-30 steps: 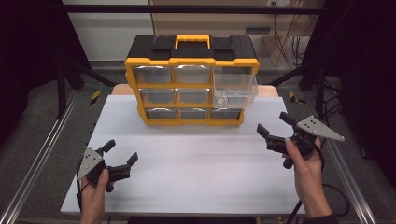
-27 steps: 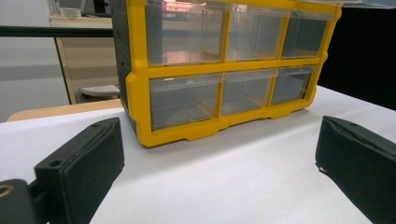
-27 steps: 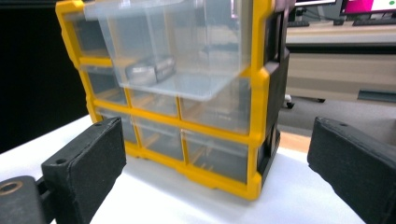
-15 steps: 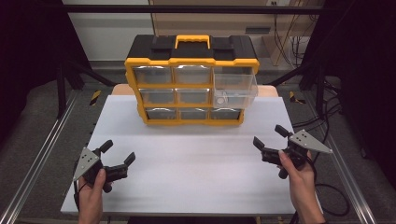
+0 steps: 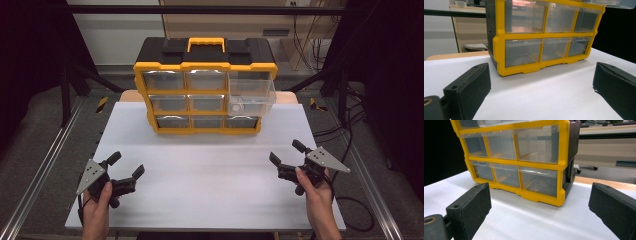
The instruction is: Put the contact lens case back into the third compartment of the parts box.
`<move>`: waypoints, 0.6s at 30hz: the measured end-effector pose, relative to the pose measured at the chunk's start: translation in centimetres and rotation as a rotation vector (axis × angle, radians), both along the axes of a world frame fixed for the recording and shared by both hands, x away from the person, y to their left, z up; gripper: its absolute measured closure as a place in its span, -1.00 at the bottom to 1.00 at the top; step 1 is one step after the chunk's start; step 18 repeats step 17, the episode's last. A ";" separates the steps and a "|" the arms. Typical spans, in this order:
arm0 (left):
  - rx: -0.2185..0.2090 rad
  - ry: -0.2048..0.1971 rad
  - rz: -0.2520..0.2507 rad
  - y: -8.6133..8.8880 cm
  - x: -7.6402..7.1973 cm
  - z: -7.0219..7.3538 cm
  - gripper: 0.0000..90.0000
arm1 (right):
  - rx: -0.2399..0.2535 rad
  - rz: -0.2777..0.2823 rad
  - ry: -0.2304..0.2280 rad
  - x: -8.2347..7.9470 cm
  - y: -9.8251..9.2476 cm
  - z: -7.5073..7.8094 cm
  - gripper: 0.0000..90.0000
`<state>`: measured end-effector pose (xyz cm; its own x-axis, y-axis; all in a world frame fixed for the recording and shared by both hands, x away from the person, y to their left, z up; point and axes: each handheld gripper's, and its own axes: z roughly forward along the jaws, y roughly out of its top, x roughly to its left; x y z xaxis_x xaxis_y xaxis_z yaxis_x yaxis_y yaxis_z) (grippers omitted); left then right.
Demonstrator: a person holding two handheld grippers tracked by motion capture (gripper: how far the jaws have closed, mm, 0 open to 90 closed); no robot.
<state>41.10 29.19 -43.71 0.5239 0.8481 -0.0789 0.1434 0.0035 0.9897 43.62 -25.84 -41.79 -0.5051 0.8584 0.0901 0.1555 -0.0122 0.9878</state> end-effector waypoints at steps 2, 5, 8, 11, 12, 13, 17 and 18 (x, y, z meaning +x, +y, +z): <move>0.006 0.003 -0.007 0.0 0.0 0.0 -0.97 | -0.005 0.006 -0.006 0.0 0.1 -0.3 -0.90; 0.013 0.004 -0.014 0.1 -0.4 -0.1 -0.97 | -0.010 0.017 -0.016 0.1 0.4 -0.6 -0.90; 0.007 0.005 -0.010 0.3 -0.8 -0.2 -0.97 | -0.016 0.026 -0.021 0.0 0.6 -0.8 -0.91; -0.008 -0.005 -0.013 0.5 -1.2 -0.1 -0.97 | -0.030 0.061 -0.033 -0.1 1.6 -1.7 -0.90; -0.013 -0.010 -0.010 0.4 -1.2 -0.1 -0.97 | -0.042 0.077 -0.033 -0.1 1.9 -1.8 -0.91; -0.013 -0.010 -0.010 0.4 -1.2 -0.1 -0.97 | -0.042 0.077 -0.033 -0.1 1.9 -1.8 -0.91; -0.005 -0.020 -0.011 0.2 -0.9 -0.1 -0.97 | -0.058 0.122 -0.039 -0.2 3.3 -2.1 -0.90; -0.005 -0.020 -0.011 0.2 -0.9 -0.1 -0.97 | -0.058 0.122 -0.039 -0.2 3.3 -2.1 -0.90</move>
